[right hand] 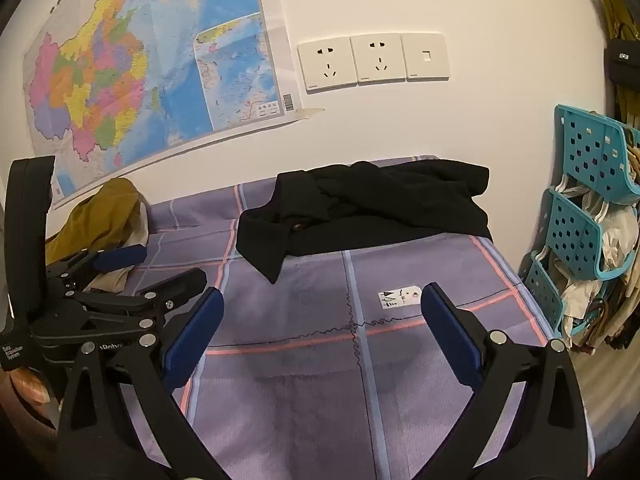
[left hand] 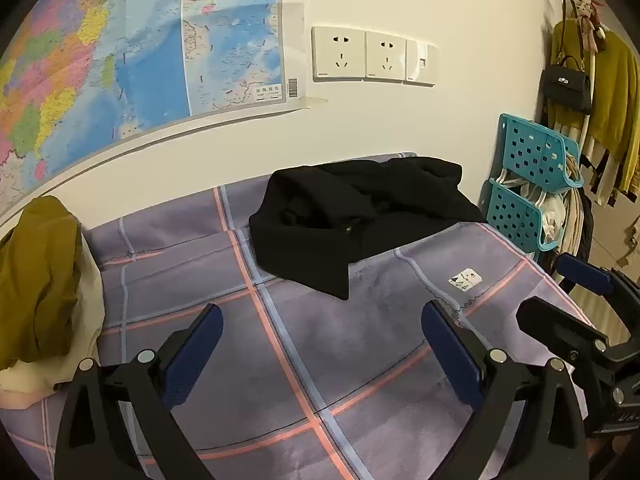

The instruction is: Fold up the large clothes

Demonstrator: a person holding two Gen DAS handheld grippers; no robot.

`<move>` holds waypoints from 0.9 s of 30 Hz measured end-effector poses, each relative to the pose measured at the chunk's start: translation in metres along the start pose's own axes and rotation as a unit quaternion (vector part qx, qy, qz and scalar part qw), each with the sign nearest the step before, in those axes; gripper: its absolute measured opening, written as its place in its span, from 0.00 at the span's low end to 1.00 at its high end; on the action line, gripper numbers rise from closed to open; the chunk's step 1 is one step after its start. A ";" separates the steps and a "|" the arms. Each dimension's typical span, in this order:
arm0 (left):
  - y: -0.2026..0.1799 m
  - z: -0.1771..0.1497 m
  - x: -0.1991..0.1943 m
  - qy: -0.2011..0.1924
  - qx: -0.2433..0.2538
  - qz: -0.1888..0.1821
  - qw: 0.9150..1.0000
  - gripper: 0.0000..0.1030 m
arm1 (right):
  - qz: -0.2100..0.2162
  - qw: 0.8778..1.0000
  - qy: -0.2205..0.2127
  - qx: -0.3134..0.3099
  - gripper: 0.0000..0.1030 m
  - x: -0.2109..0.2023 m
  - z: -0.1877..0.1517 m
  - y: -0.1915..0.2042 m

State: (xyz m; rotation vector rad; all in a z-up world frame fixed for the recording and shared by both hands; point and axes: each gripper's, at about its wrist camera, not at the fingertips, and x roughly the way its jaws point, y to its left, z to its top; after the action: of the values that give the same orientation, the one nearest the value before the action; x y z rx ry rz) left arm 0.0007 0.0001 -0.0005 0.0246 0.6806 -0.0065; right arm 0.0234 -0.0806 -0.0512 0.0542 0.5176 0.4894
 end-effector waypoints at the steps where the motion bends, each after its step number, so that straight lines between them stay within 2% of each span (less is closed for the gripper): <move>1: 0.000 0.000 0.000 0.000 -0.001 0.000 1.000 0.93 | 0.000 1.000 -0.001 0.000 0.95 0.000 0.000 0.000; 13: -0.013 0.003 0.005 0.005 -0.002 0.004 1.000 0.93 | -0.002 1.000 -0.004 -0.001 0.95 0.003 0.001 -0.001; 15: -0.001 -0.004 0.008 0.005 -0.003 -0.004 1.000 0.93 | -0.001 1.000 -0.004 -0.001 0.95 0.003 0.000 -0.002; 27: 0.001 -0.004 0.012 0.008 -0.004 -0.001 1.000 0.93 | -0.001 1.000 -0.001 0.001 0.95 0.007 0.000 -0.004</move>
State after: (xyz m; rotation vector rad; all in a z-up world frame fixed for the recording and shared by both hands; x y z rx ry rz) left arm 0.0071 0.0011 -0.0110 0.0159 0.6963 -0.0047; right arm 0.0304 -0.0809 -0.0549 0.0559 0.5153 0.4876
